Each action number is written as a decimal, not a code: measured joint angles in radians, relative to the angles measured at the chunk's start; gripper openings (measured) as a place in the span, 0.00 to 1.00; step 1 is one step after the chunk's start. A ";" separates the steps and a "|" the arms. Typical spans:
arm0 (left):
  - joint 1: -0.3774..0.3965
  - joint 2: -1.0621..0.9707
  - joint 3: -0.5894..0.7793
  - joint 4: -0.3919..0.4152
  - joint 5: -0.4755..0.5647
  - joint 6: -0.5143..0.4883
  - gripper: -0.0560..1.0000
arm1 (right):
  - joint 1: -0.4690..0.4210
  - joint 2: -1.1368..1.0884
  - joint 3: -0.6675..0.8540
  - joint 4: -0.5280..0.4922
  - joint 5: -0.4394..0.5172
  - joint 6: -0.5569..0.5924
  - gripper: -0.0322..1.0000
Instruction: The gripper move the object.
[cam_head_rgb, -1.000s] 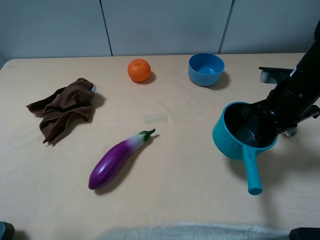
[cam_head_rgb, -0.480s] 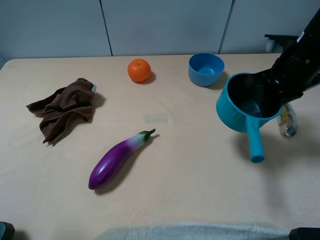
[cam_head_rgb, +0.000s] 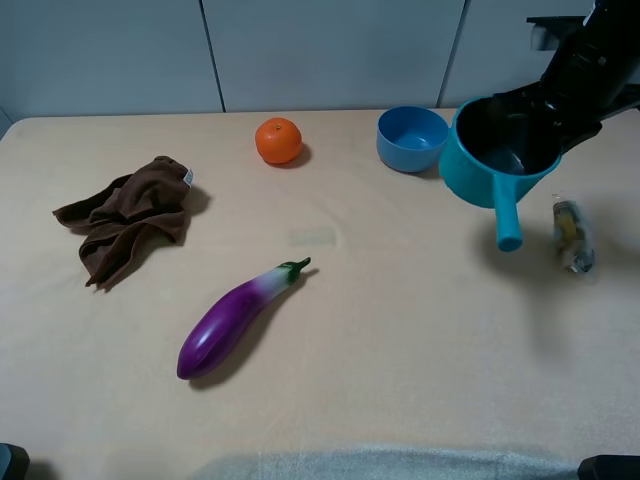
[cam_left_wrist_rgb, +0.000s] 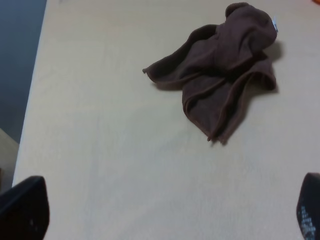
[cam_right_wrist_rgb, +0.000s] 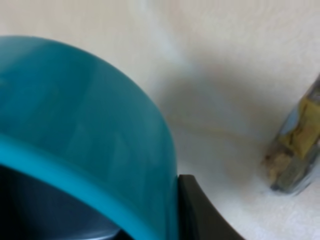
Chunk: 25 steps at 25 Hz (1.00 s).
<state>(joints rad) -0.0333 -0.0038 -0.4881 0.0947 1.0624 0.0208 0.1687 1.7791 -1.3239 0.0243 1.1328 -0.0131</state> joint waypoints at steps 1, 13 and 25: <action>0.000 0.000 0.000 0.000 0.000 0.000 0.99 | -0.011 0.016 -0.024 -0.002 0.003 0.000 0.02; 0.000 0.000 0.000 0.000 0.000 0.000 0.99 | -0.107 0.216 -0.266 -0.024 0.015 -0.019 0.02; 0.000 0.000 0.000 0.000 0.000 0.000 0.99 | -0.155 0.400 -0.481 -0.024 0.012 -0.026 0.02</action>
<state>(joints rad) -0.0333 -0.0038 -0.4881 0.0947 1.0624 0.0208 0.0136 2.1790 -1.8050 0.0000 1.1452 -0.0386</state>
